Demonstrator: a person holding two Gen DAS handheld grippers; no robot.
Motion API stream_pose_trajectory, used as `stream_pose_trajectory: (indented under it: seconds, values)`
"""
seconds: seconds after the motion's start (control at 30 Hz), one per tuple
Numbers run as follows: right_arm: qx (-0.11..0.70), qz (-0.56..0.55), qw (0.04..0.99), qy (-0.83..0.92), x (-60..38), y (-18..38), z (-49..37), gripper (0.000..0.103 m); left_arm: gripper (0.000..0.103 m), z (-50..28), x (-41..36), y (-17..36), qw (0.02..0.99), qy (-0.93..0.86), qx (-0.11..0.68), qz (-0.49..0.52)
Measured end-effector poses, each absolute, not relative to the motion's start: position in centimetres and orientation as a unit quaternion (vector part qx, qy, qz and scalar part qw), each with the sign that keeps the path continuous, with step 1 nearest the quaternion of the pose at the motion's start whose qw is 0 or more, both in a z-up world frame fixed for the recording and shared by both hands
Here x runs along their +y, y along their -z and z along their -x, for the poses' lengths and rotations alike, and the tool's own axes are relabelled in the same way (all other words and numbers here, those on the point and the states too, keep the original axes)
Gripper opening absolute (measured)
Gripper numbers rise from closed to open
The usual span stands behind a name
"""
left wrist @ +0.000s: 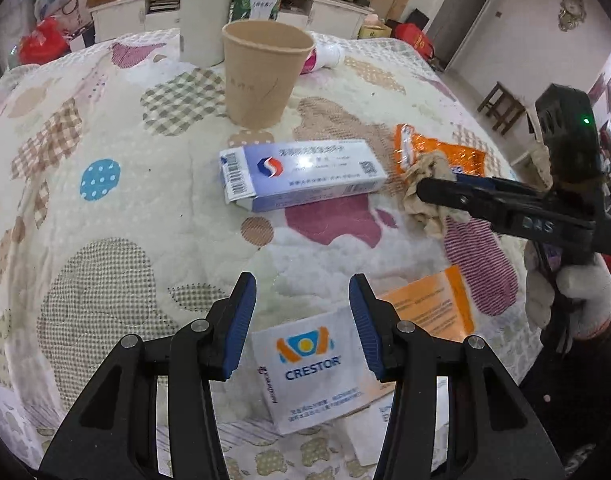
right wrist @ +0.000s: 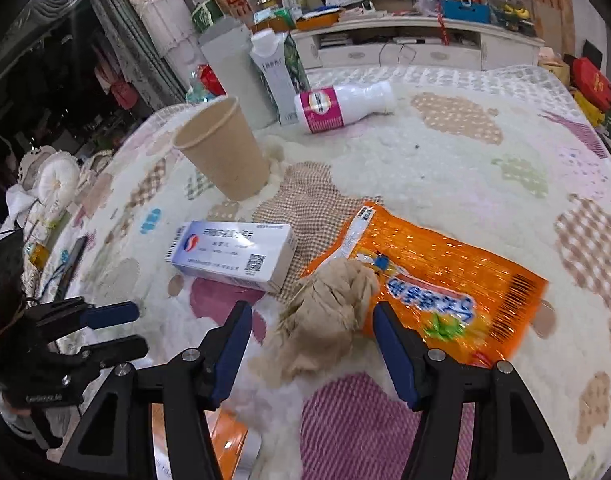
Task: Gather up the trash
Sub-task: 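Grasp the beige crumpled tissue with the right tool while the left tool grasps the orange Crestor box, then carry the tissue and Crestor box with both tools over the black bin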
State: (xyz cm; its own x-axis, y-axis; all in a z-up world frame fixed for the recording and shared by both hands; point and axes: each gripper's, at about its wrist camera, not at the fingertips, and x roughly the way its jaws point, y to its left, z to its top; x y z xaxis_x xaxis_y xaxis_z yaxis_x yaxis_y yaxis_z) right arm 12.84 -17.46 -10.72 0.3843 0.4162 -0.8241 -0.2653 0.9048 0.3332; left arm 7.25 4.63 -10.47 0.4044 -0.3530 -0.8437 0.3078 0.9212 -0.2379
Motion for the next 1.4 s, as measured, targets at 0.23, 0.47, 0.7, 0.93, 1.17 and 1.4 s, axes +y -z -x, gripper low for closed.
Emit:
stream_pose_trajectory:
  seconds: [0.23, 0.47, 0.7, 0.93, 1.17, 1.4]
  values:
    - [0.494, -0.045, 0.841, -0.216, -18.1, 9.9, -11.1, 0.034, 0.047, -4.8, 5.3, 11.4, 0.83, 0.196, 0.522, 0.008]
    - [0.477, -0.051, 0.85, -0.217, -20.8, 8.2, -8.5, 0.034, 0.051, -3.0, 6.6, 9.8, 0.827, 0.237, 0.508, 0.026]
    - [0.482, -0.067, 0.848, -0.209, -22.2, 8.1, -7.1, 0.034, 0.055, -1.1, 2.6, 9.0, 0.795, 0.318, 0.515, -0.039]
    - [0.483, -0.068, 0.847, -0.213, -22.2, 8.0, -6.6, 0.034, 0.055, 0.3, -0.5, 9.5, 0.8, 0.307, 0.494, -0.146]
    - [0.482, -0.071, 0.846, -0.216, -22.0, 7.9, -6.5, 0.034, 0.063, -0.3, -1.5, 10.1, 0.792, 0.316, 0.485, -0.191]
    - [0.485, -0.072, 0.844, -0.215, -22.1, 8.0, -6.5, 0.034, 0.075, -1.7, -1.1, 10.6, 0.762, 0.343, 0.514, -0.194]
